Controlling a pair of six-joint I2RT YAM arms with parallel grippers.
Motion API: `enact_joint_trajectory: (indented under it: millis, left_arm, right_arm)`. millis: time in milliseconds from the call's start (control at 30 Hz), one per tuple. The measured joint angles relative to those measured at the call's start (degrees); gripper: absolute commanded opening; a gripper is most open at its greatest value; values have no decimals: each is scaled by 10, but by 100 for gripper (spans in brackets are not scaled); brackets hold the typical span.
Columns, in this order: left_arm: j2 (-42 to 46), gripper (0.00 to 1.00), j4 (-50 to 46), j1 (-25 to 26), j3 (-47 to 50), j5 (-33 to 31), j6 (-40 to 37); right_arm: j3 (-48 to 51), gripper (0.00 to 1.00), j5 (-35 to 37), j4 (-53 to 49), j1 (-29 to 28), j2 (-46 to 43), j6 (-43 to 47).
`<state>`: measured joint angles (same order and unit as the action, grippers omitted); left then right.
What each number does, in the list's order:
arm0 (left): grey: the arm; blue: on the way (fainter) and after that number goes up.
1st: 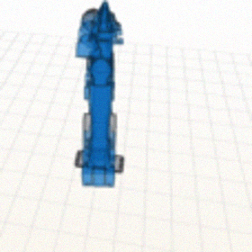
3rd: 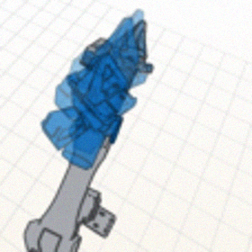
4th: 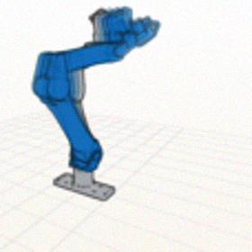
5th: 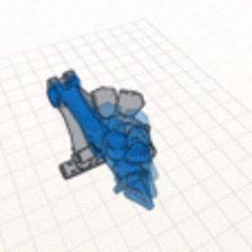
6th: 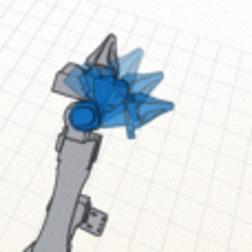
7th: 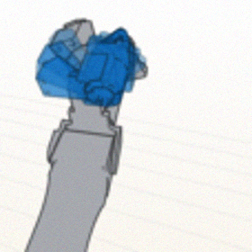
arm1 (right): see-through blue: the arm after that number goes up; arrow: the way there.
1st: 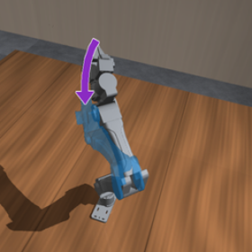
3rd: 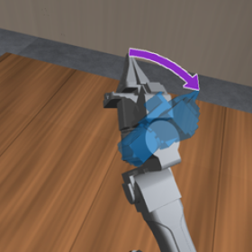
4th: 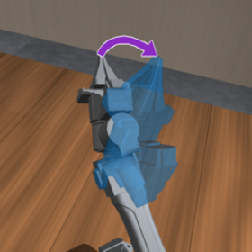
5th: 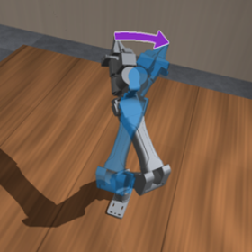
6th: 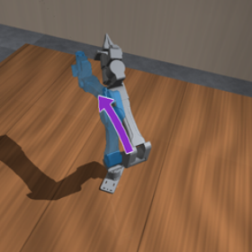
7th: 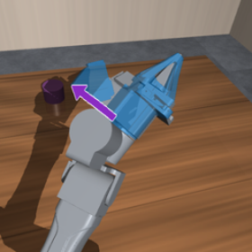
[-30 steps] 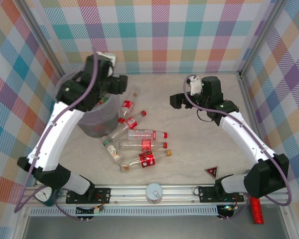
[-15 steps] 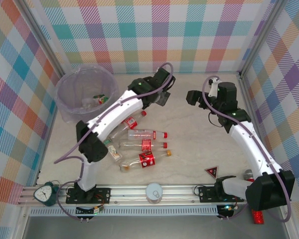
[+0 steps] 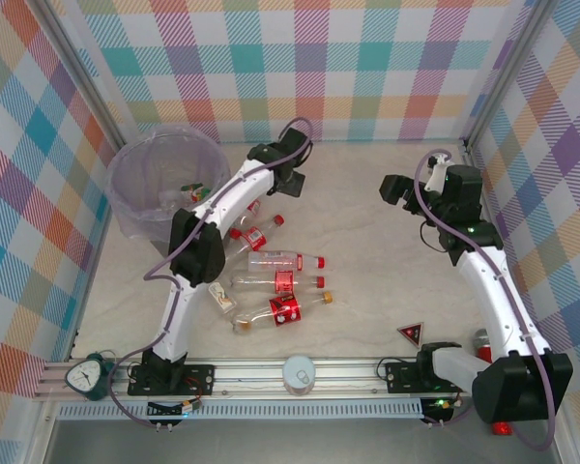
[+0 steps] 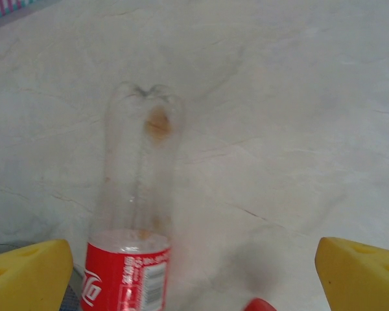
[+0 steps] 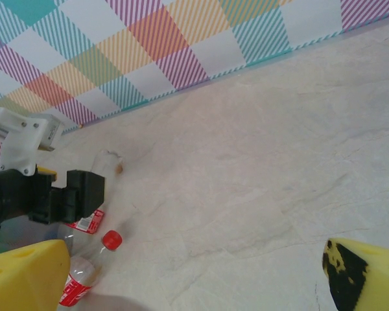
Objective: Put the plastic bottles in the bin
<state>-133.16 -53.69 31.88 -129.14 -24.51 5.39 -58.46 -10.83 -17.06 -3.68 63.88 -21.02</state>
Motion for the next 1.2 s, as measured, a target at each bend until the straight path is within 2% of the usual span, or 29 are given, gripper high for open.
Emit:
enact_joint_trajectory:
  millis: [367, 800, 1000, 1200]
  left_arm:
    - [-63, 97, 27, -24, 0, 8, 21]
    - [-88, 99, 74, -58, 10, 8, 60]
    - [-110, 90, 74, -62, 13, 20, 72]
    - [-111, 72, 75, -61, 15, 27, 72]
  right_arm:
    - [2, 100, -16, 8, 8, 18, 0]
    - [3, 100, -28, 11, 11, 25, 0]
    - [3, 100, -33, 11, 11, 25, 0]
    - [3, 100, -37, 12, 12, 28, 0]
